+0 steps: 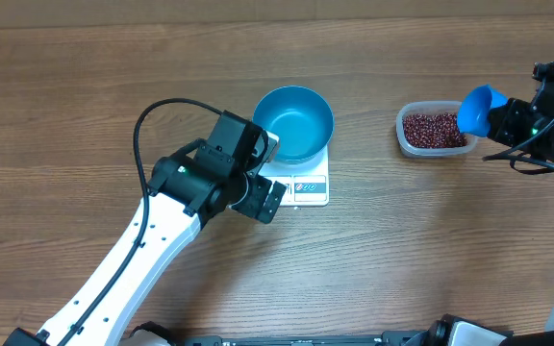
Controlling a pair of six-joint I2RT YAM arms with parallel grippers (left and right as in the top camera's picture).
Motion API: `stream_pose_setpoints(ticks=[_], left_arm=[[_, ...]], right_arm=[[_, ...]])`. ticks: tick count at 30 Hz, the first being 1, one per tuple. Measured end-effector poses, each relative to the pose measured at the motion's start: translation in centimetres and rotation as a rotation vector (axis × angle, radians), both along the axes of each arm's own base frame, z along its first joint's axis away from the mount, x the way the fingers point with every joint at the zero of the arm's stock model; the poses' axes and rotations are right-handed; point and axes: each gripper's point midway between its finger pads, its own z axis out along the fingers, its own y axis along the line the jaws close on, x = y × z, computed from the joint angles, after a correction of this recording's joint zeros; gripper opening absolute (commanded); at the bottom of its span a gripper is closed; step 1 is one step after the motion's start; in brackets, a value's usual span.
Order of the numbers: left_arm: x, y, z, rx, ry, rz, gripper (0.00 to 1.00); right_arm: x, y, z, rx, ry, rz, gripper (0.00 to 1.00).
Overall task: Scoop item into bowl and weigh 150g on scale
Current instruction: 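Lower the blue scoop with the right gripper into the red beans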
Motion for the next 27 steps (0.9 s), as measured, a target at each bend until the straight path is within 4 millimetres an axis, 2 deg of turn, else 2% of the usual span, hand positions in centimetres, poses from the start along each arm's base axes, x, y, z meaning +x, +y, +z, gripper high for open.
stream_pose_setpoints(ticks=[27], left_arm=[[0.8, -0.4, 0.3, -0.009, -0.042, -0.021, 1.00]], right_arm=[[0.0, 0.0, 0.0, -0.006, -0.002, 0.008, 0.04]])
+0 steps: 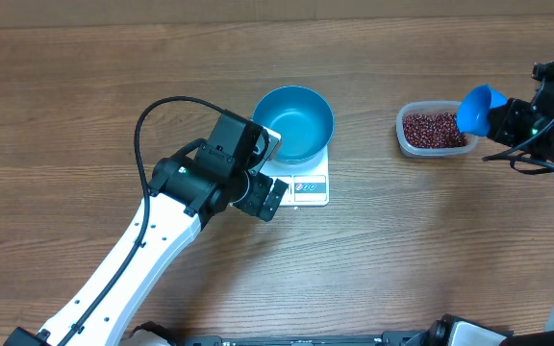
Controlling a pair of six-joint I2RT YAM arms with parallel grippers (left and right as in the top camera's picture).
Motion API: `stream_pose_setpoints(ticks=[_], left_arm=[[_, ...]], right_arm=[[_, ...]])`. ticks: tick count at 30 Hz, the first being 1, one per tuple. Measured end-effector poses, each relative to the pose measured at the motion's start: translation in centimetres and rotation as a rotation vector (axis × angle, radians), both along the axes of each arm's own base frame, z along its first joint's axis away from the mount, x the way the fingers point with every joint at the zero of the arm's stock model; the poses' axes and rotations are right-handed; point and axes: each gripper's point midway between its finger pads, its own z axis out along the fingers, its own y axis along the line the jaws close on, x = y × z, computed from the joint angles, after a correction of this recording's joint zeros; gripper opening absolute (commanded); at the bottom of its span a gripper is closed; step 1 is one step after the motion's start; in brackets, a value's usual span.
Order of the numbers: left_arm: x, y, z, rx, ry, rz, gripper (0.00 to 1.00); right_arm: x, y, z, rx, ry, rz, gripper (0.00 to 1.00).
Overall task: Scoop item into bowl and weigh 150g on scale
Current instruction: 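Lower the blue scoop with the right gripper into the red beans, then drag the blue scoop through the beans and lift it full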
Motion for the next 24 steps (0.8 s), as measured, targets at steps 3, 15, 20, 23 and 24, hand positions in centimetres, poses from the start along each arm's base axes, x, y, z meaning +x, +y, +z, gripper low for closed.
stream_pose_setpoints(ticks=[3, 15, 20, 23, 24], left_arm=[[0.0, 0.0, 0.0, 0.000, 0.000, 0.000, 1.00], [0.0, 0.0, 0.0, 0.000, 0.000, 0.000, 1.00], [0.0, 0.0, 0.0, 0.000, 0.000, 0.000, 1.00], [0.0, 0.0, 0.0, 0.000, 0.000, 0.000, 1.00], [0.0, 0.0, 0.0, 0.000, 0.000, 0.000, 1.00]], right_arm=[[0.1, 0.1, -0.1, -0.017, 0.002, 0.003, 0.04], [3.6, 1.5, -7.1, -0.261, 0.190, 0.036, 0.04], [4.3, 0.5, -8.2, -0.340, 0.207, 0.063, 0.04], [4.4, 0.4, -9.5, -0.348, 0.242, 0.083, 0.04], [4.3, 0.5, -10.0, -0.349, 0.255, 0.091, 0.04]])
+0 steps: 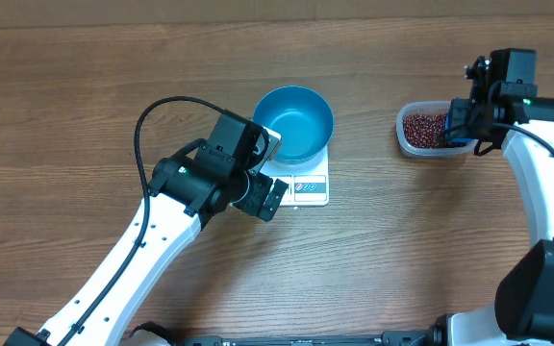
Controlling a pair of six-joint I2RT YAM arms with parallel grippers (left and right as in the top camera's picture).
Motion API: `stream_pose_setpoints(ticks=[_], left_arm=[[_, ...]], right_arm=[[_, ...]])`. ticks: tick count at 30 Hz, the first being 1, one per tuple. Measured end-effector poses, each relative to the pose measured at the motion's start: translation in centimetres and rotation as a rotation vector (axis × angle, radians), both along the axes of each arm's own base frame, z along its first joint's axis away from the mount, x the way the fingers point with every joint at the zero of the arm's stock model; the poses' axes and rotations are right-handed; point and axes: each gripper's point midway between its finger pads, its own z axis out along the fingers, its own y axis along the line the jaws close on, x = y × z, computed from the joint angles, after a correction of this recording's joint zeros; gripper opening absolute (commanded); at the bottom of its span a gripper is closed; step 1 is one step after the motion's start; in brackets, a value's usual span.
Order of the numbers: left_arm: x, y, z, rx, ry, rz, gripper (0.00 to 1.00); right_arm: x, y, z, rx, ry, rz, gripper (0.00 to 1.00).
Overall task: Scoop item into bowl and weigh 150g on scale
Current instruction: 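Drag the blue scoop through the beans and lift it full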
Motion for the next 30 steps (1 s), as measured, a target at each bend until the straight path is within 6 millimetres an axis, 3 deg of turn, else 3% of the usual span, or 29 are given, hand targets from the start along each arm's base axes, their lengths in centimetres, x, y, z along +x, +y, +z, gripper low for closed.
stream_pose_setpoints(ticks=[8, 18, 30], left_arm=[[0.0, 0.0, 0.0, 0.000, 0.000, 0.000, 0.99], [0.0, 0.0, 0.0, 0.000, 0.000, 0.000, 1.00], [0.0, 0.0, 0.0, 0.000, 0.000, 0.000, 0.99]], right_arm=[[-0.3, 0.9, -1.4, 0.020, 0.056, 0.026, 0.04], [-1.1, 3.5, -3.3, 0.158, 0.138, 0.082, 0.04], [-1.7, 5.1, -3.8, 0.268, 0.173, 0.064, 0.04]])
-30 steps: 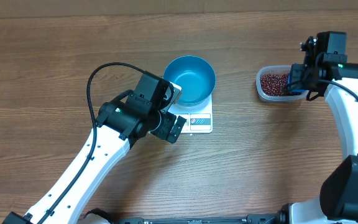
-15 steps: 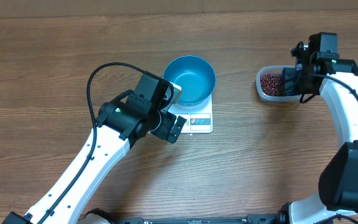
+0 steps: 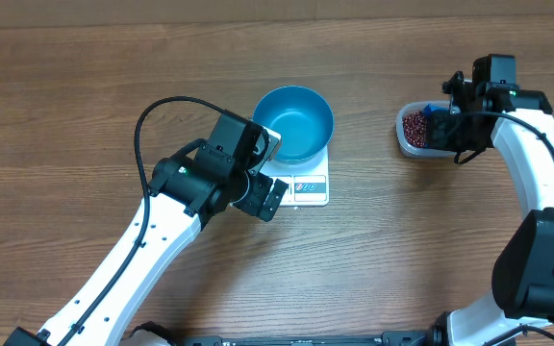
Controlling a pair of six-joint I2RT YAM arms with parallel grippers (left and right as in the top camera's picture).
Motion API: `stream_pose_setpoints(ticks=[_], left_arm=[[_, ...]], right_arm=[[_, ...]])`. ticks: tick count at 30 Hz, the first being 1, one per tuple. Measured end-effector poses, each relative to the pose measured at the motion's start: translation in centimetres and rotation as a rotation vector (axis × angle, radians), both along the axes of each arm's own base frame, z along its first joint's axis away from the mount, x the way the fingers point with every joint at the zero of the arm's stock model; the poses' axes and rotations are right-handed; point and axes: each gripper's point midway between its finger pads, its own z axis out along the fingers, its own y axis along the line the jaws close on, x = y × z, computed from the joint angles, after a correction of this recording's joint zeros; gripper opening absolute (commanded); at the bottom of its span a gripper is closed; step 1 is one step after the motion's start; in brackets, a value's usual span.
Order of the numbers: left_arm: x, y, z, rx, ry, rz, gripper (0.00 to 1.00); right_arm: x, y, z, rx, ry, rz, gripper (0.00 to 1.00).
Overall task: Scoop item into bowl and weigh 150g on scale
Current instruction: 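Drag the blue scoop through the beans and lift it full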
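A blue bowl (image 3: 294,123) stands empty on a white scale (image 3: 308,185) at mid-table. My left gripper (image 3: 268,144) sits at the bowl's left rim; its fingers are hidden under the wrist. To the right, a clear tub (image 3: 408,142) holds red beans (image 3: 414,125). My right gripper (image 3: 443,131) reaches down over the tub's right half, shut on a blue scoop (image 3: 432,113). Only a small part of the scoop shows, down among the beans.
The left arm (image 3: 123,259) crosses the table from the lower left up to the scale, with a black cable looping above it. The right arm (image 3: 537,183) runs along the right edge. Bare wooden tabletop surrounds the scale and the tub.
My right gripper has shifted left from the tub's right edge to over its right half, covering more beans. The left arm, bowl and scale have not moved.
At first my right gripper held the blue scoop raised to the right of the tub, and it stayed there. Then the scoop was down at the tub's right edge, and now it is inside among the beans. The left arm stayed at the bowl throughout.
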Motion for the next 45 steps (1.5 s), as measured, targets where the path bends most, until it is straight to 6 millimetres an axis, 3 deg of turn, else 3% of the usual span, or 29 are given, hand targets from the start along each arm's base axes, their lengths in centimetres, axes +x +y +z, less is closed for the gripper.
stream_pose_setpoints(ticks=[9, 22, 37, 45], left_arm=[[0.0, 0.0, 0.0, 0.000, 0.000, 0.000, 1.00], [0.0, 0.0, 0.0, 0.000, 0.000, 0.000, 1.00], [0.0, 0.0, 0.0, 0.000, 0.000, 0.000, 0.99], [0.0, 0.0, 0.0, 0.000, 0.000, 0.000, 1.00]], right_arm=[[-0.1, 1.5, 0.1, 0.110, 0.007, 0.002, 0.04], [-1.1, -2.2, 0.4, 0.363, 0.004, -0.173, 0.04], [-1.2, -3.6, 3.0, 0.611, -0.067, -0.239, 0.04], [-1.2, -2.9, 4.1, 0.689, -0.096, -0.204, 0.04]])
